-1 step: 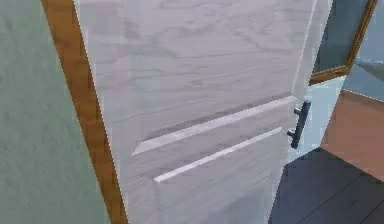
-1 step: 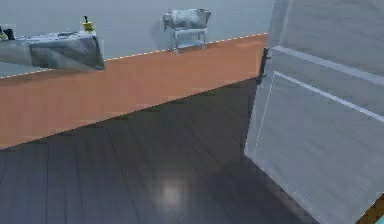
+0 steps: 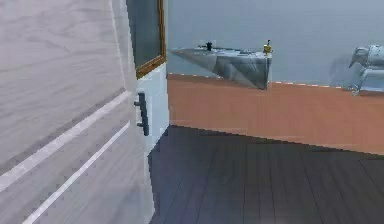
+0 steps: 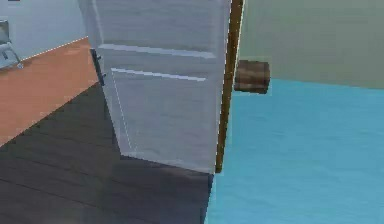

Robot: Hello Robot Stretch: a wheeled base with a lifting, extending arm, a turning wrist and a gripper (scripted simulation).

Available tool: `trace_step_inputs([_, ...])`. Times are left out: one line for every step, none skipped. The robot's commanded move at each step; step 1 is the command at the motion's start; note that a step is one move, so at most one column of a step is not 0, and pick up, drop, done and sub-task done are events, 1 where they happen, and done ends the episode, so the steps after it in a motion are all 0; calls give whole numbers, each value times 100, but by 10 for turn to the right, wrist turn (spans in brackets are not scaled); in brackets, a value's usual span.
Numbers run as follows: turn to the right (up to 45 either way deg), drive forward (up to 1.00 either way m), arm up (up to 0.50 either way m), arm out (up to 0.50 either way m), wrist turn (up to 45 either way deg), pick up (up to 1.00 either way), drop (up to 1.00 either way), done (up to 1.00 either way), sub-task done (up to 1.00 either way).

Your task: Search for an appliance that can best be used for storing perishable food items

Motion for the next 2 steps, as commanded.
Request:
trace_step_inputs([450, 0, 0, 0, 0, 0, 0, 0, 0])
trace_step_inputs([450, 0, 0, 0, 0, 0, 0, 0, 0])
